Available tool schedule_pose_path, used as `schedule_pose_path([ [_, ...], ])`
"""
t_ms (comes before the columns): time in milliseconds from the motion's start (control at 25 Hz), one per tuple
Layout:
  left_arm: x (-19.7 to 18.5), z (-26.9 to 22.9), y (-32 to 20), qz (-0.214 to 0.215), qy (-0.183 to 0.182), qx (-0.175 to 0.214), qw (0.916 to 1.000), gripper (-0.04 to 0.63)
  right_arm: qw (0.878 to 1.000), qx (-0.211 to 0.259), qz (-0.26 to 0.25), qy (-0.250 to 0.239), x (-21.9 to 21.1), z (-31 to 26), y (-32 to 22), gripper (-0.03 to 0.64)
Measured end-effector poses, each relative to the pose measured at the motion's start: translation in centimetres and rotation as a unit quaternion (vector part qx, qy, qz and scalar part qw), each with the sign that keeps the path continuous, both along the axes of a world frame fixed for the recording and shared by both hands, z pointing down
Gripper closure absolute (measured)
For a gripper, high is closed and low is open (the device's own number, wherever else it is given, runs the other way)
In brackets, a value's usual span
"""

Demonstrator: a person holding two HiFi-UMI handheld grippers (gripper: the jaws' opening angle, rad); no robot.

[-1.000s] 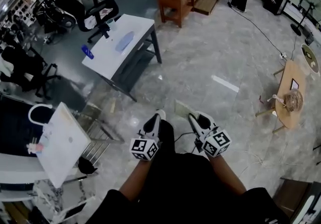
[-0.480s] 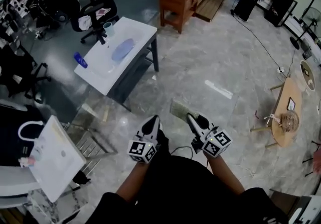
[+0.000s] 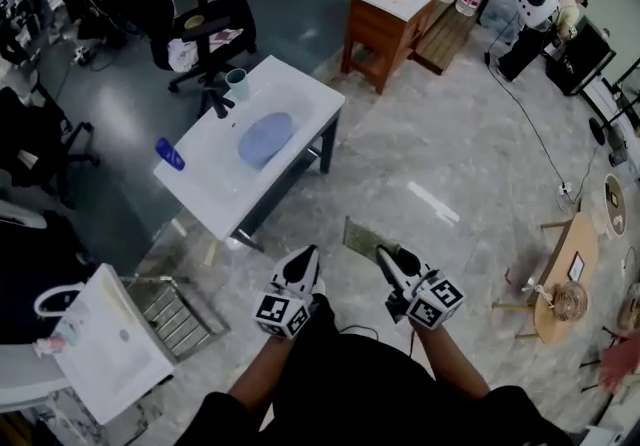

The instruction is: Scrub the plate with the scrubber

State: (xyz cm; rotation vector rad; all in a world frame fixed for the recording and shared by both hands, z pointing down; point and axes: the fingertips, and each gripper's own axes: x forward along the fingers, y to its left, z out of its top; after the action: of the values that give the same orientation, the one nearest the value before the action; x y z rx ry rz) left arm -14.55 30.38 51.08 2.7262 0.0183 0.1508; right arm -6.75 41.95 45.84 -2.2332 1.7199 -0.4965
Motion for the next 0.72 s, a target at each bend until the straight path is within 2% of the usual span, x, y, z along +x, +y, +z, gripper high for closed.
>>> schedule_pose_path([
  [360, 3.9, 1.3, -10.6, -0.044, -0.002, -0.044, 0.998, 0.591, 0.999, -0.032, -0.021, -0.008, 5.8, 0.7, -9.7, 0.555],
  [720, 4.3, 1.3, -16.4, -0.081, -0.011, -0.046, 0.9956, 0.591, 0.999, -0.05, 0.007, -0.006, 8.8, 1.4, -13.6, 0.554],
])
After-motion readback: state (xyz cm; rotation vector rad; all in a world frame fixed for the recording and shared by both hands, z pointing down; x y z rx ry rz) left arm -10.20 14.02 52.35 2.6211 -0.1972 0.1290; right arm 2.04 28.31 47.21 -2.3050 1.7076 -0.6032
